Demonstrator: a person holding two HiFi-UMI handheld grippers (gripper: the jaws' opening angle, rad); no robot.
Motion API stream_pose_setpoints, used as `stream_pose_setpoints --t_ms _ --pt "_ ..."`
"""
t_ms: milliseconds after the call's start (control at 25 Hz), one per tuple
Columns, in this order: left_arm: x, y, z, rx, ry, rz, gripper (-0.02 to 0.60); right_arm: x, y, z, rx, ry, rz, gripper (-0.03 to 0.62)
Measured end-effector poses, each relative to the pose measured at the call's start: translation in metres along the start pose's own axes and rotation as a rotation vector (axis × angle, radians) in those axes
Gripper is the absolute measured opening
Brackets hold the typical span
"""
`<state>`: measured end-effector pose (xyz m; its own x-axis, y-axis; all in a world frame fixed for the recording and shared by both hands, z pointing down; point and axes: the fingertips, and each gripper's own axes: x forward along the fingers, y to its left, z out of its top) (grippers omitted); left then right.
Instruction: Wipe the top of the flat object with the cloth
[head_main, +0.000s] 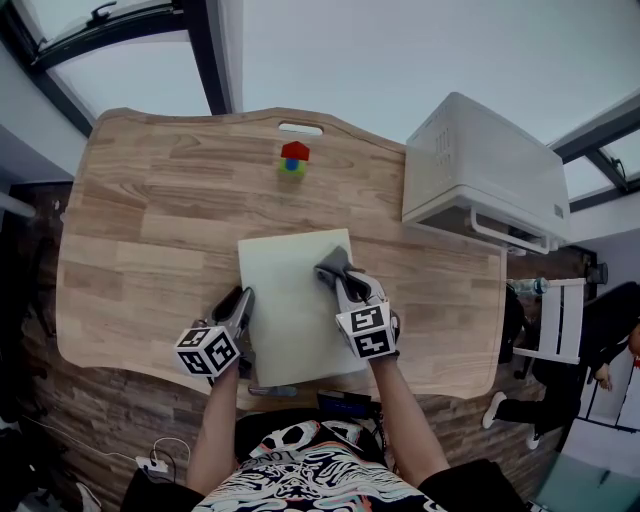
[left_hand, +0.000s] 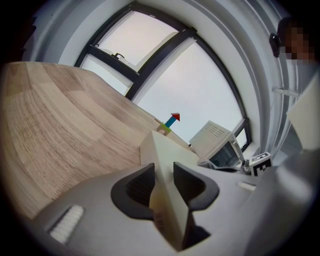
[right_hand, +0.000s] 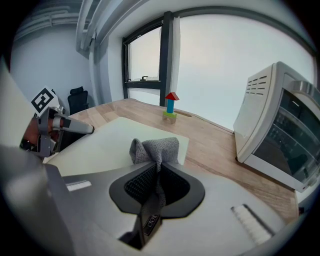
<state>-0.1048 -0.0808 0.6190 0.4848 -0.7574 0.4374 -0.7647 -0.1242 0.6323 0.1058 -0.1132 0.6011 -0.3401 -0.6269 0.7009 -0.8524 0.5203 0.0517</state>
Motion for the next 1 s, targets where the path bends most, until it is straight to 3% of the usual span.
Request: stream_pose_setpoints --t_ms 1000 --pt "0.0 0.0 0.0 0.008 0.004 -0.01 0.175 0.017 -0.011 0.017 0.035 0.016 0.0 0.021"
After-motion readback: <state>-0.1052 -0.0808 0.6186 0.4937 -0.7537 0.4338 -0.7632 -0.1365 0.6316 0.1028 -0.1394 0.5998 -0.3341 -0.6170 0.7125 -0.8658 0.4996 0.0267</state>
